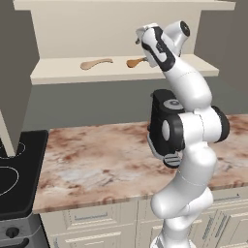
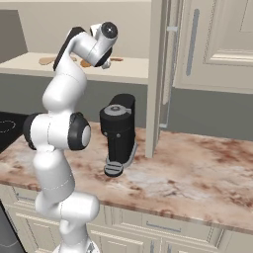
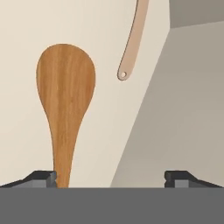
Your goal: Organize the utensils by type. Pick up the wooden spoons from the counter and place them in the open cabinet. Then pick up the metallic utensils from the counter and place them in the open drawer.
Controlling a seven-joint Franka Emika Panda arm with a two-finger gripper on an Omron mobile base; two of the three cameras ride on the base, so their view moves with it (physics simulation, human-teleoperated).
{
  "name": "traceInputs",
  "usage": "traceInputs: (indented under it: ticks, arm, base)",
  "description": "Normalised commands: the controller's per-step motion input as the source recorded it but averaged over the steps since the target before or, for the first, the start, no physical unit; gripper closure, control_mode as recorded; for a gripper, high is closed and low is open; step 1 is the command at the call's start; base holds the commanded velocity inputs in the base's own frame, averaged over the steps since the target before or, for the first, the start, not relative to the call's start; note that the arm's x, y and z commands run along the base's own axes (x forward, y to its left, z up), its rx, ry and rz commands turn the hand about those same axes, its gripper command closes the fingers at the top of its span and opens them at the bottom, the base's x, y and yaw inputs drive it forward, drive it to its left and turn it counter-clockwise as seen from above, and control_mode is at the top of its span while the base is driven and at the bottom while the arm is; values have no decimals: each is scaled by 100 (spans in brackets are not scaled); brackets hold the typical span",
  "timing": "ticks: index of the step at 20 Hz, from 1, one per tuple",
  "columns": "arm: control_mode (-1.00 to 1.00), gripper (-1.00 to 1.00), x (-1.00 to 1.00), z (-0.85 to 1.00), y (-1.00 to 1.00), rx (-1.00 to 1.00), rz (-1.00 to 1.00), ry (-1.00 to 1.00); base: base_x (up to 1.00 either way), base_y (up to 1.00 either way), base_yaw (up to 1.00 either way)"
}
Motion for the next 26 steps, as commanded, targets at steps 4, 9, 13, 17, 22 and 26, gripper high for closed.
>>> traceInputs:
  ticks: [4,9,13,17,22,26]
  arm:
    - [-100,-100,0,-45,0,0,5,-1]
    - [-100,-100,-28,-33,-7,0,4,-2]
    - [-100,-100,-72,-24,-6,0,0,-3]
    - [-100,-100,-94,-10,7,3,-10,-5]
    - [-100,-100,-84,0,25,16,-33,0]
    - [-100,-100,-88,0,21,24,-53,10]
  base:
    - [0,0,0]
    - [0,0,0]
    - [0,0,0]
    - [0,0,0]
    - [0,0,0]
    - [0,0,0]
